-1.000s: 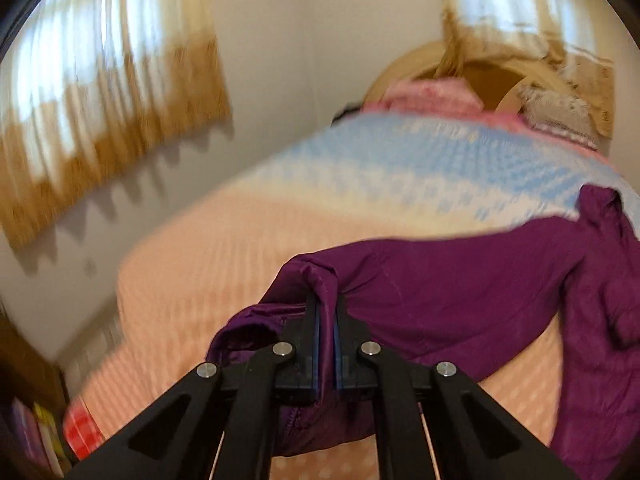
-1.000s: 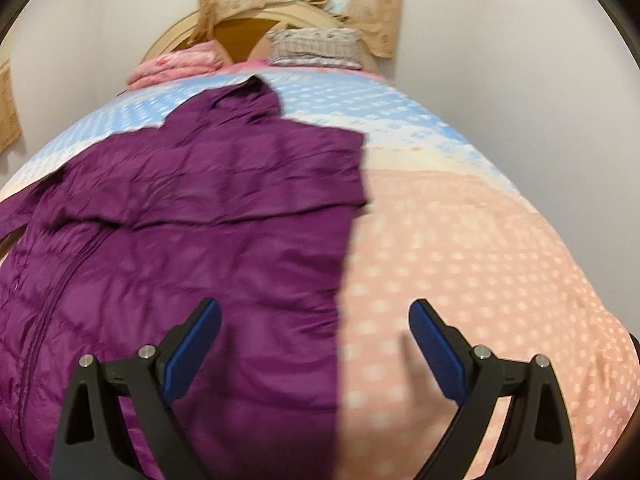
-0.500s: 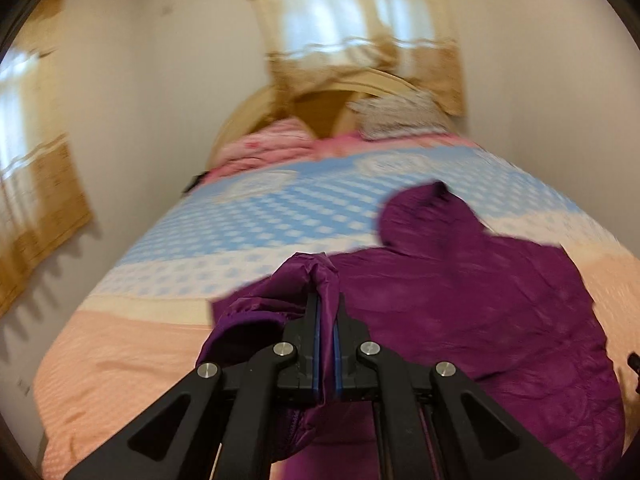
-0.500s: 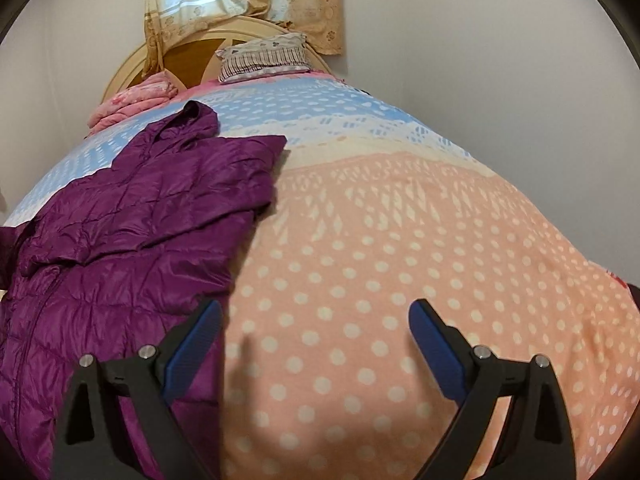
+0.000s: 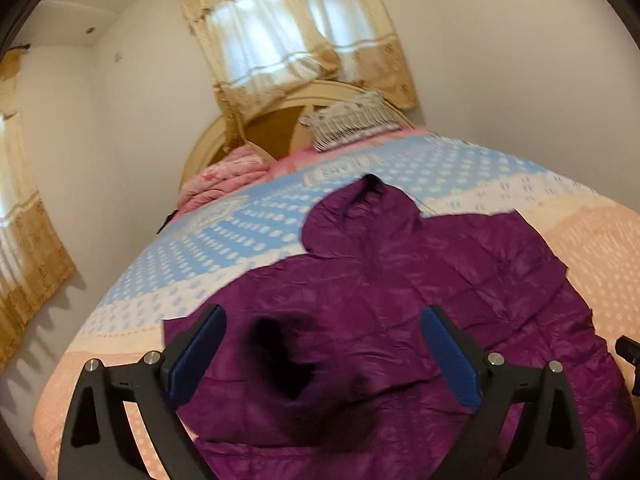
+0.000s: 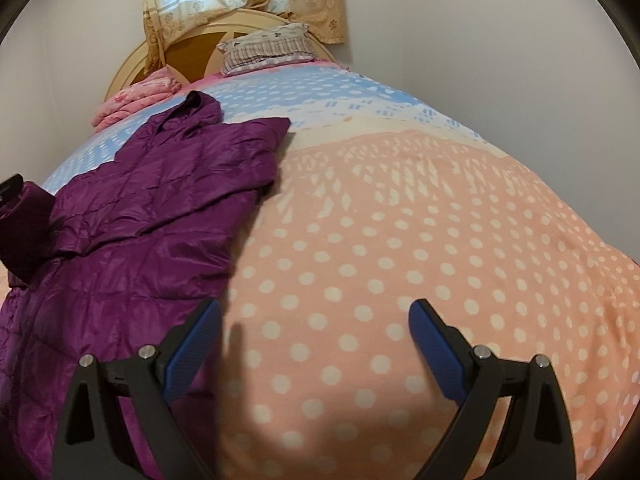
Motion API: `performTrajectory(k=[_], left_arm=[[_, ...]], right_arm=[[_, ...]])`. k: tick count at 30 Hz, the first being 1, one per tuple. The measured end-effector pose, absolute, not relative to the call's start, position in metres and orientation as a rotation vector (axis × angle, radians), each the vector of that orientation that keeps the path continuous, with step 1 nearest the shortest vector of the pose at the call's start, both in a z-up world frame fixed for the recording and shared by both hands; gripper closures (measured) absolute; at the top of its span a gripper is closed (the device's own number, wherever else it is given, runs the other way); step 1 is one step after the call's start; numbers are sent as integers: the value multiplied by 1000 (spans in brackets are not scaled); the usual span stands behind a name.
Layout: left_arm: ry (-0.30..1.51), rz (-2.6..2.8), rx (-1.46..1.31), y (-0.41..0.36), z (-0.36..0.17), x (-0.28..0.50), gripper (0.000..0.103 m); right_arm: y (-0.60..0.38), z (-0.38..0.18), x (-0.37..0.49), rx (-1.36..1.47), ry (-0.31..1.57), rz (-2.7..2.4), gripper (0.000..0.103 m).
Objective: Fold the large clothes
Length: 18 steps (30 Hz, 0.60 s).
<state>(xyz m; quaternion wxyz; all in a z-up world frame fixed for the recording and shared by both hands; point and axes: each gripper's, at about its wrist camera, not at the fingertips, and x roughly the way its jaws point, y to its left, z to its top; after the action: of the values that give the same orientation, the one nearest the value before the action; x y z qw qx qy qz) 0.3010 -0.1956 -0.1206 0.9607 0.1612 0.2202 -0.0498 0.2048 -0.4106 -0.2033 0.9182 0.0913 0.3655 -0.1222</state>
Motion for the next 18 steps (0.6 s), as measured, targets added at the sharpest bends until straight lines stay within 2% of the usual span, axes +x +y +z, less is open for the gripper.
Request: performTrajectory(k=[7,11,14,18], left_arm=[[535,117,252,-75,-135,320,5],[619,155,103,-17,-147,329,5],[617,28,-12,-16,-146,329,5],[658,-153,30,-71,-152,341,5]], right_arm=[[-367,-170,220,158,723,-148,6],[-330,-155,243,141,720,-54,6],[-306,-151,256,122,715,-35,6],[-291,-151,261,104,723,-38,6]])
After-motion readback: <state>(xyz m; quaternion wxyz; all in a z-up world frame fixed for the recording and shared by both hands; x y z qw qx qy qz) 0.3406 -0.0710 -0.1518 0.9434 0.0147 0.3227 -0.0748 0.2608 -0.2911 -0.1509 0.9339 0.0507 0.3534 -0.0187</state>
